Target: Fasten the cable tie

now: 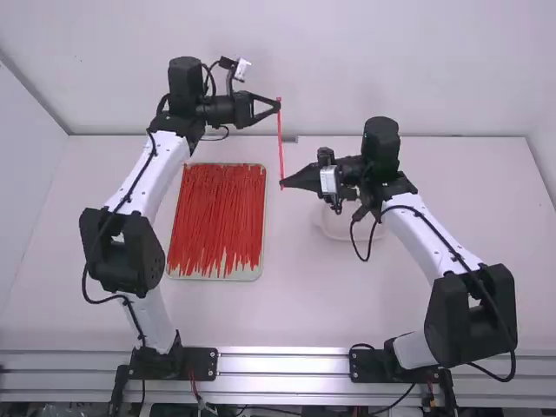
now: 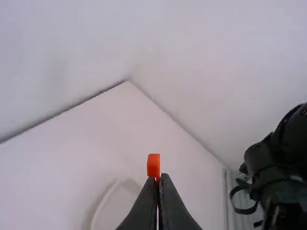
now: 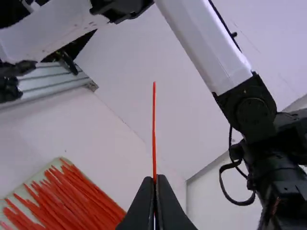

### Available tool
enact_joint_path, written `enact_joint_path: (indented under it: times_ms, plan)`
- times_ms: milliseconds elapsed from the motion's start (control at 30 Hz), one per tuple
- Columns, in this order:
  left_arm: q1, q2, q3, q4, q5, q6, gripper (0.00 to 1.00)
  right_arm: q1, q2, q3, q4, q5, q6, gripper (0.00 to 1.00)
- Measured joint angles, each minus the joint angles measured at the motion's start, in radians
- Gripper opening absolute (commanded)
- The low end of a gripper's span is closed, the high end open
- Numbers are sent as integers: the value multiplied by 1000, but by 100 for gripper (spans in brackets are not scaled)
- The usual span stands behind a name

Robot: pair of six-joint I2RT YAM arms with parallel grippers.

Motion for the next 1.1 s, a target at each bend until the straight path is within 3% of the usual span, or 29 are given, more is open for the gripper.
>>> enact_joint_path:
  times_ms: [233, 600, 867, 1100]
  plan:
    - [-32, 0, -109, 207, -6, 42, 2, -18, 0, 0, 0, 0, 148, 0]
    - [-33, 0, -203, 468, 2, -80, 2, -44, 0, 0, -5, -3, 255, 0]
    - [-32, 0, -205, 500, 48, -93, 2, -32, 0, 0, -21, -14, 266, 0]
    - [-32, 0, -205, 445, 58, -40, 2, 1, 0, 0, -4, 66, 391, 0]
